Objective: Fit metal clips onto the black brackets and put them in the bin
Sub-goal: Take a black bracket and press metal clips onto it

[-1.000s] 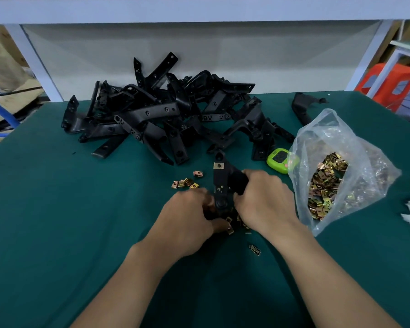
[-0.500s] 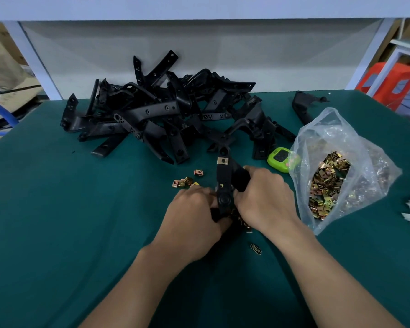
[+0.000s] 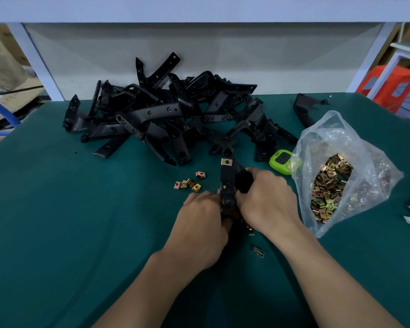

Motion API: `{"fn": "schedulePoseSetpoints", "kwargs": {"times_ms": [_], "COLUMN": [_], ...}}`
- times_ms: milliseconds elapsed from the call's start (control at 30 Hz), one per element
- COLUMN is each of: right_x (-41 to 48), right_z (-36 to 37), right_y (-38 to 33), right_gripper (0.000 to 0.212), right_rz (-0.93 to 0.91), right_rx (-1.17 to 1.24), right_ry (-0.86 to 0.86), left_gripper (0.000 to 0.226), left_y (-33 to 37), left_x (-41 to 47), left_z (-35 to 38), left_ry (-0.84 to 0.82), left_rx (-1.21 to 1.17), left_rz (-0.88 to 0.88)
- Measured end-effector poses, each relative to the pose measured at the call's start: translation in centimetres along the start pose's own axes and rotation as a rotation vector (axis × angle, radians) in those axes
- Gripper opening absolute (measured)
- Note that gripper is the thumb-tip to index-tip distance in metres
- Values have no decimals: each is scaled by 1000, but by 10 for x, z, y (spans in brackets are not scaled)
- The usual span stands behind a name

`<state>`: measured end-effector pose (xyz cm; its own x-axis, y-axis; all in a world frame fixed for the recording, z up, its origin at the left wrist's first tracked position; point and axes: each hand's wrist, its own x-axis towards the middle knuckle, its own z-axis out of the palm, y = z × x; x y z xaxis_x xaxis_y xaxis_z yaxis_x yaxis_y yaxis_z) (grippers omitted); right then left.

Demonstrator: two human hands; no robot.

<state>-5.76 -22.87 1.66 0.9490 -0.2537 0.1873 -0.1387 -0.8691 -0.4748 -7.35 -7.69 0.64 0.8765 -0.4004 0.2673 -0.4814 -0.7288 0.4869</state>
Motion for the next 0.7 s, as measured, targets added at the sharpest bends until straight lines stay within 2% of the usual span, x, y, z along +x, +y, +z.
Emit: {"fn": "schedulePoseSetpoints", "kwargs": {"times_ms": [133,233,433,700], "right_x": [0,1,0,-1], "right_z": [-3,-4,-5,-2], "right_y": [0,-1,-2,-2], "right_gripper": [6,11,6,5], "right_rz": [4,-4,-19,-24], "right_rx": [31,57,69,44], "right_ry": [7,16,-1,15], "left_gripper": [34,45,25,9], "left_y": [-5,-11,-17,-22], "left_x": [5,8,7,8], "left_z": [-6,-15,-16,-15], "left_ry": [67,106,156,180], "left_rx": [-277,-310,-184,-241], "left_rz": [-213,-299,-209,-262]}}
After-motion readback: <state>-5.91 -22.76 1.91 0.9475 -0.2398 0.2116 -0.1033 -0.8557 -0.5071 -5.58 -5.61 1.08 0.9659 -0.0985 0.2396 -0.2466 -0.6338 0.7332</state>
